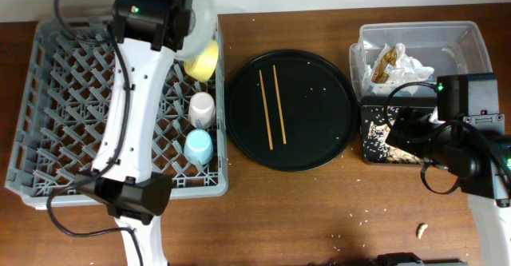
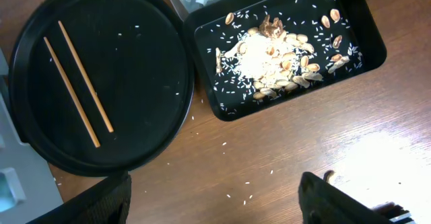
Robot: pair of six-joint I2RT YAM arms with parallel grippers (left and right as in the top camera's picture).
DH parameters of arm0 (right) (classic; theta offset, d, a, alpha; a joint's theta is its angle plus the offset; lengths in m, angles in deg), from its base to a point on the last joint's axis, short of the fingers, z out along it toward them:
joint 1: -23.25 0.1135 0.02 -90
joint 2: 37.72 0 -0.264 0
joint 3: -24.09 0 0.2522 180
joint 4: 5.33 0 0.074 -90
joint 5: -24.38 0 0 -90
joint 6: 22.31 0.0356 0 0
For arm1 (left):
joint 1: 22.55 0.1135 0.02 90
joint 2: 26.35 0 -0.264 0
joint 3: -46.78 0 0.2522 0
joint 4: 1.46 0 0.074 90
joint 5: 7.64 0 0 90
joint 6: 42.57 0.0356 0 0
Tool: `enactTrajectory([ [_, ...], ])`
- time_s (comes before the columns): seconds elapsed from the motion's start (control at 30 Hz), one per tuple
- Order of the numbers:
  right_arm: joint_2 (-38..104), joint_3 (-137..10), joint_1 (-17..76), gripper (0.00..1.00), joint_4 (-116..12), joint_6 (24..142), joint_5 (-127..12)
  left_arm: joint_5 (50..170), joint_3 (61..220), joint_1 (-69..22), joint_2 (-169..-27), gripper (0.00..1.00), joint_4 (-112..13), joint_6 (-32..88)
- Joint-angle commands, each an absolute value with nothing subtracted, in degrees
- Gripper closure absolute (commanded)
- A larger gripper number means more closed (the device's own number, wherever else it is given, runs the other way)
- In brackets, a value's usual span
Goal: Sort waste into correct bins and load items into the dishwasher rack
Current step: 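Lift the white plate and stand it in the rack behind the bowl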
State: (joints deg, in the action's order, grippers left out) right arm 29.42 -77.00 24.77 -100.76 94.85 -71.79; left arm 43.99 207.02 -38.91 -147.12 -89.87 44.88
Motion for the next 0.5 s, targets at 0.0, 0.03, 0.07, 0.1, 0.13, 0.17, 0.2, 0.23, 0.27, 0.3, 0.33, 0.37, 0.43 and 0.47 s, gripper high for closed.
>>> enactTrajectory([
  [0.0, 29.57, -77.59, 24.36, 0.12, -100.73, 94.98, -71.9, 33.0, 207.7, -36.62, -148.8, 0.99, -88.98, 46.21],
  [0.03, 29.57, -77.59, 24.36, 0.05, -100.71, 94.98, -71.9, 33.04, 207.7, -35.87, -149.17, 0.99, -88.98, 46.19],
  [0.07, 29.57, -77.59, 24.36, 0.02, -100.73, 94.98, -71.9, 33.02, 207.7, -35.17, -149.59, 0.99, -88.98, 46.19],
  [0.1, 29.57, -77.59, 24.36, 0.01, -100.73, 94.98, -71.9, 33.02, 207.7, -34.54, -150.18, 0.99, -88.98, 46.19],
  [0.13, 29.57, -77.59, 24.36, 0.02, -100.73, 94.98, -71.92, 33.04, 207.7, -33.49, -151.2, 0.99, -89.0, 46.15],
  [0.17, 29.57, -77.59, 24.36, 0.01, -100.73, 94.98, -71.92, 33.04, 207.67, -33.14, -151.55, 0.99, -89.02, 46.15],
  [0.2, 29.57, -77.59, 24.36, 0.01, -100.73, 94.98, -71.92, 33.04, 207.65, -32.68, -152.12, 0.99, -89.02, 46.15],
  [0.23, 29.57, -77.59, 24.36, 0.01, -100.73, 94.98, -71.9, 33.02, 207.54, -32.35, -152.58, 0.99, -89.0, 45.91],
  [0.27, 29.57, -77.59, 24.36, 0.01, -100.73, 94.98, -71.92, 33.04, 207.52, -32.09, -152.86, 0.99, -89.0, 45.62],
  [0.3, 29.57, -77.59, 24.36, 0.02, -100.73, 94.98, -71.9, 33.04, 207.37, -31.98, -153.06, 0.99, -88.96, 45.51],
  [0.33, 29.57, -77.59, 24.36, 0.02, -100.73, 94.98, -71.92, 33.04, 206.78, -31.83, -153.11, 0.99, -88.43, 45.51],
  [0.37, 29.57, -77.59, 24.36, 0.01, -100.73, 94.98, -71.92, 33.02, 206.28, -31.72, -153.11, 0.99, -87.97, 45.51],
  [0.43, 29.57, -77.59, 24.36, 0.02, -100.73, 94.98, -71.9, 33.09, 205.07, -31.72, -153.11, 1.0, -87.1, 45.51],
  [0.47, 29.59, -77.59, 24.36, 0.02, -100.73, 94.98, -71.9, 33.07, 204.29, -31.7, -153.11, 0.99, -86.62, 45.51],
])
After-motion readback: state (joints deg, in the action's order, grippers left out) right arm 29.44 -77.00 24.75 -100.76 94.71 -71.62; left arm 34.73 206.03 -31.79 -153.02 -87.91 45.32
